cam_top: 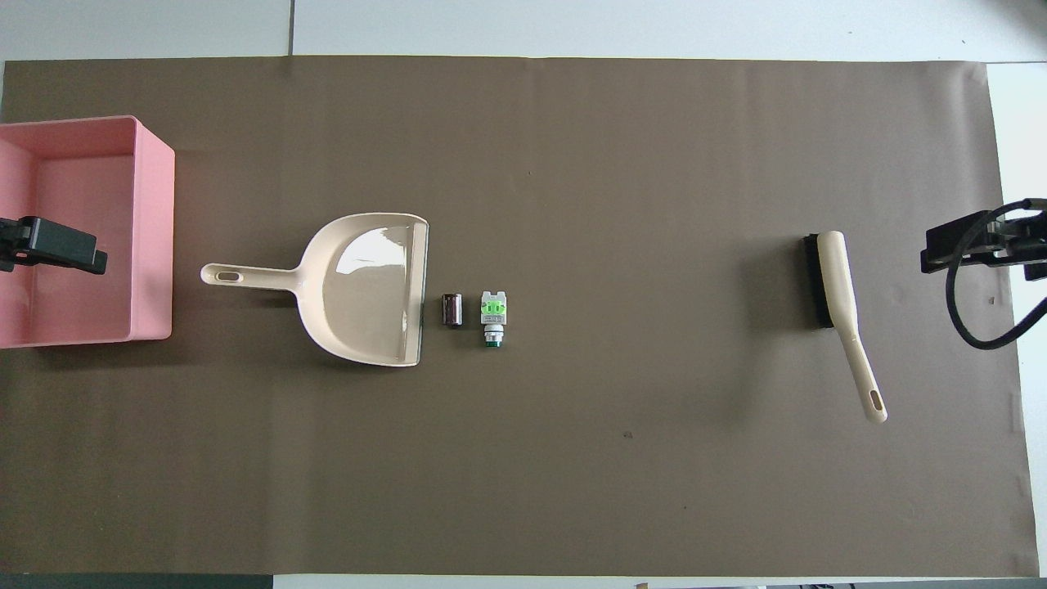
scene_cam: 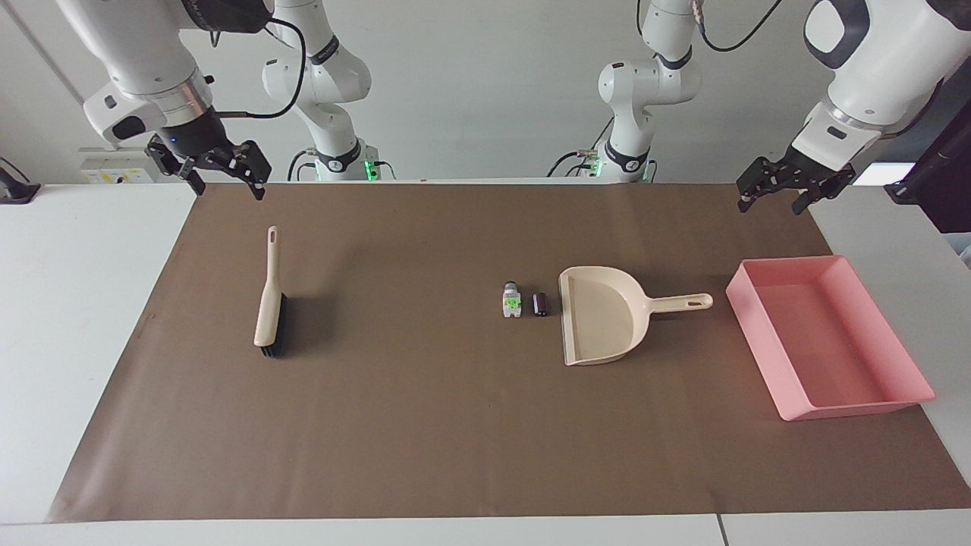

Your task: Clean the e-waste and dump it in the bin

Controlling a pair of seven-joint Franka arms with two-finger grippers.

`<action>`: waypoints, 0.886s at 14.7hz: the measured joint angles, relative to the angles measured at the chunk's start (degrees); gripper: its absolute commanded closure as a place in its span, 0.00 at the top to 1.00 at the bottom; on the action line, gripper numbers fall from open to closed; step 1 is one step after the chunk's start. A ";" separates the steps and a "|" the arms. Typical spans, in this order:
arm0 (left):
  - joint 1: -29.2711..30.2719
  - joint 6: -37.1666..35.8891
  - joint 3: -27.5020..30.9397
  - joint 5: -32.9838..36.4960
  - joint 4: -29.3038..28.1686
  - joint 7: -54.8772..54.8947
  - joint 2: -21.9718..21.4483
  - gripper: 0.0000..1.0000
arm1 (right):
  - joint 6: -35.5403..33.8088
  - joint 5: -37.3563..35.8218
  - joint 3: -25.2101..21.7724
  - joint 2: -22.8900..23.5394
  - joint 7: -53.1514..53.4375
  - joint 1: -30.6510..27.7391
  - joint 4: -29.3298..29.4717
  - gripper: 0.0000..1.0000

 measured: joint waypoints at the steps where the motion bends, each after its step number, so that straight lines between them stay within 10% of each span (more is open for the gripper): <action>1: 0.00 0.00 0.00 0.00 0.00 0.00 0.00 0.99 | 0.00 0.00 0.00 0.00 0.00 0.00 0.00 1.00; 13: -0.10 0.01 -0.25 0.00 0.05 -0.01 -0.03 0.97 | 5.39 0.00 -0.31 -3.03 -3.83 -2.03 -9.56 1.00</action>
